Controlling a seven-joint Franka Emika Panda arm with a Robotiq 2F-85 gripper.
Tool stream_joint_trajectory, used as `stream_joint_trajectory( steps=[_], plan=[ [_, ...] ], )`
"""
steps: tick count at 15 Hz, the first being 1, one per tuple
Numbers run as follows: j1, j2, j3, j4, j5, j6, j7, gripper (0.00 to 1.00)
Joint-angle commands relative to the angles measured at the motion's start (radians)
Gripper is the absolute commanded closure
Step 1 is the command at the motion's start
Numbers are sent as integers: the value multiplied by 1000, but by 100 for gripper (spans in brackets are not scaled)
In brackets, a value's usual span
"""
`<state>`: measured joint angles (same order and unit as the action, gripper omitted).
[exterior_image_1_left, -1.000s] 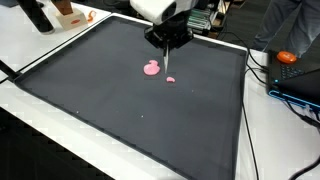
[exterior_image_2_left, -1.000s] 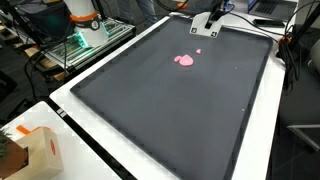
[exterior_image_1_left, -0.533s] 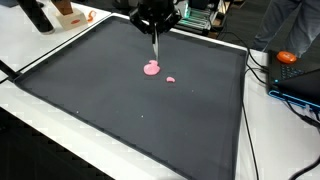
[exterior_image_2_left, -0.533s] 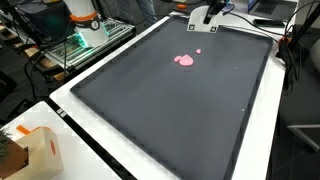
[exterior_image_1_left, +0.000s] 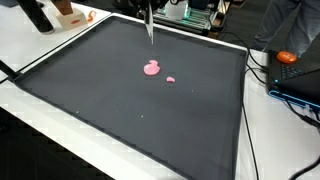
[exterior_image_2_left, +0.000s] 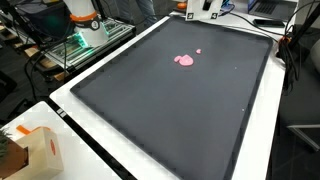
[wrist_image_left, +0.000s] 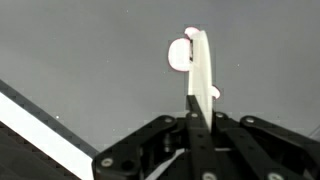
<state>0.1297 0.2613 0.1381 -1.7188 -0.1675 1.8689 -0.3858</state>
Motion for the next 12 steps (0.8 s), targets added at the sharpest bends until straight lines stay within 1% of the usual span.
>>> stream_joint_trajectory(
  steps=[1, 7, 8, 12],
  plan=[
    [-3, -12, 3, -5, -1, -3, -4, 96],
    [-3, -23, 3, -22, -1, 6, -7, 96],
    [-11, -13, 2, -29, 13, 24, -24, 99],
    [-38, -2, 10, -85, 72, 124, -108, 99]
  ],
)
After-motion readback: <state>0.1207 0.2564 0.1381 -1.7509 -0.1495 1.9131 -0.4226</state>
